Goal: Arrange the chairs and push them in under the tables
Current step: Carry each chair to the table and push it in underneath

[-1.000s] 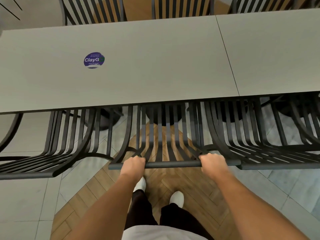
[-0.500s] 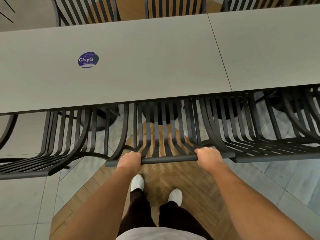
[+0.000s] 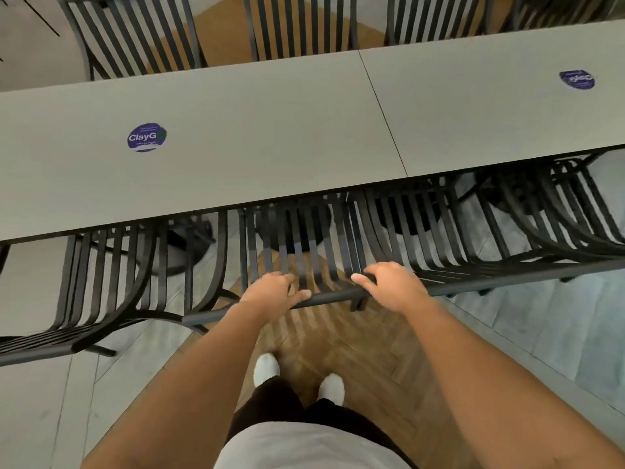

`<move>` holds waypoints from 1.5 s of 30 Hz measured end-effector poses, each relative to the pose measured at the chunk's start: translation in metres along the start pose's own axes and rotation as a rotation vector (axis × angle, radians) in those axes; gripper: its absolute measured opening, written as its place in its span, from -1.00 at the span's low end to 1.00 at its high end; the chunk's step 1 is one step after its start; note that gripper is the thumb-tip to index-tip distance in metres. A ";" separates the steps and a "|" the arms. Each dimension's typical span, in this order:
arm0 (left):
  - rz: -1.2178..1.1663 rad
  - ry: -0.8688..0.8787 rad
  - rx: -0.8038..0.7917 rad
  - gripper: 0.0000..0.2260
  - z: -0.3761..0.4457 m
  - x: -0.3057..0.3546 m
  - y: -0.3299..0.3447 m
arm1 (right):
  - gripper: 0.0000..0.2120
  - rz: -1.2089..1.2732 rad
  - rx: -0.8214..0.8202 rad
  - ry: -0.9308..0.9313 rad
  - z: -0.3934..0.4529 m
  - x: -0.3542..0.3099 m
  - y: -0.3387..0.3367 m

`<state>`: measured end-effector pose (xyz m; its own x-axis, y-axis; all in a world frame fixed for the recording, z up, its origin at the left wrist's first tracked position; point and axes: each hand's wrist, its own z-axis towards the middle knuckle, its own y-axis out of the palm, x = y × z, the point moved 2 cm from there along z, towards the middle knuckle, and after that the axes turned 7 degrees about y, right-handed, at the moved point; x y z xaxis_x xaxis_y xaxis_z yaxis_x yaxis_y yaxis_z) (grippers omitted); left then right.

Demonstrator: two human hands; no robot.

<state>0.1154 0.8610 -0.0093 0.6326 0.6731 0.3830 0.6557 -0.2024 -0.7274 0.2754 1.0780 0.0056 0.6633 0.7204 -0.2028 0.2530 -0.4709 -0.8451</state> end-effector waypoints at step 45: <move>0.110 -0.096 0.014 -0.63 0.165 0.380 0.127 | -0.39 -0.198 -0.215 0.110 0.032 0.446 -0.097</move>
<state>0.3713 1.2082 -0.0499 0.6579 0.7122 0.2449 0.5783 -0.2694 -0.7701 0.5238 1.4615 -0.0185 0.6558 0.7547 0.0199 0.5200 -0.4324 -0.7366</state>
